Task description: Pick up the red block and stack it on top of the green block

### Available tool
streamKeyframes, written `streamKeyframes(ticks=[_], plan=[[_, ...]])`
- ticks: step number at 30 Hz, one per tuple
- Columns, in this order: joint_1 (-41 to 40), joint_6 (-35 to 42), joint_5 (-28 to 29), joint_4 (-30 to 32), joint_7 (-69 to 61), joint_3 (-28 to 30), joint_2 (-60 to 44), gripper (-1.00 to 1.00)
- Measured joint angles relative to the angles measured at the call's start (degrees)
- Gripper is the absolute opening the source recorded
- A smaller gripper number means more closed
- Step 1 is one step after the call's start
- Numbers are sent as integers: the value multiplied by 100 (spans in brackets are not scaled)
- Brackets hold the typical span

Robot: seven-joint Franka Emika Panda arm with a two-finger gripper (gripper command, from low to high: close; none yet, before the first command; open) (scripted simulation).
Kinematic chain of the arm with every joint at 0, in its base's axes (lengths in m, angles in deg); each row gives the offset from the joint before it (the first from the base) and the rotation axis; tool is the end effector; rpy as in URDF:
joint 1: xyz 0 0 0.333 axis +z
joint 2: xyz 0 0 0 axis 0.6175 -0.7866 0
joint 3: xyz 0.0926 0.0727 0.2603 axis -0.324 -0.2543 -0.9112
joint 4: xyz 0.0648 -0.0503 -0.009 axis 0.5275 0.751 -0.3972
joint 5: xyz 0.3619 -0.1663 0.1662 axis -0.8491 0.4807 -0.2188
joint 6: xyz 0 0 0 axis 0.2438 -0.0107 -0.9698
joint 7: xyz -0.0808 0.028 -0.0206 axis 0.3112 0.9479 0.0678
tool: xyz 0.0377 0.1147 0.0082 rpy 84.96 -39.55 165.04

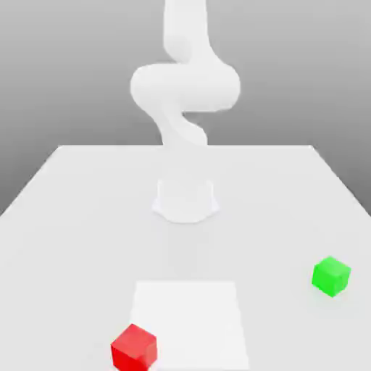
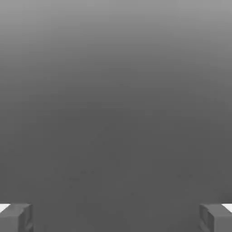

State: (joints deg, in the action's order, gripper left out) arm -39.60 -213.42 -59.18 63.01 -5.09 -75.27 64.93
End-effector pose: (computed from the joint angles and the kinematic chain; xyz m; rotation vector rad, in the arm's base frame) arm 0.4489 -0.0057 0.6413 -2.4627 1.1171 -0.9547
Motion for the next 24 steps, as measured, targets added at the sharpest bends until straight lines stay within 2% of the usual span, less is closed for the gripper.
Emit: streamKeyframes(ticks=[16, 24], plan=[[-659, -1161, 296, 385, 1500, -114, -3362, 0], [-822, -1741, 115, 577, 2010, -23, -5012, 0]])
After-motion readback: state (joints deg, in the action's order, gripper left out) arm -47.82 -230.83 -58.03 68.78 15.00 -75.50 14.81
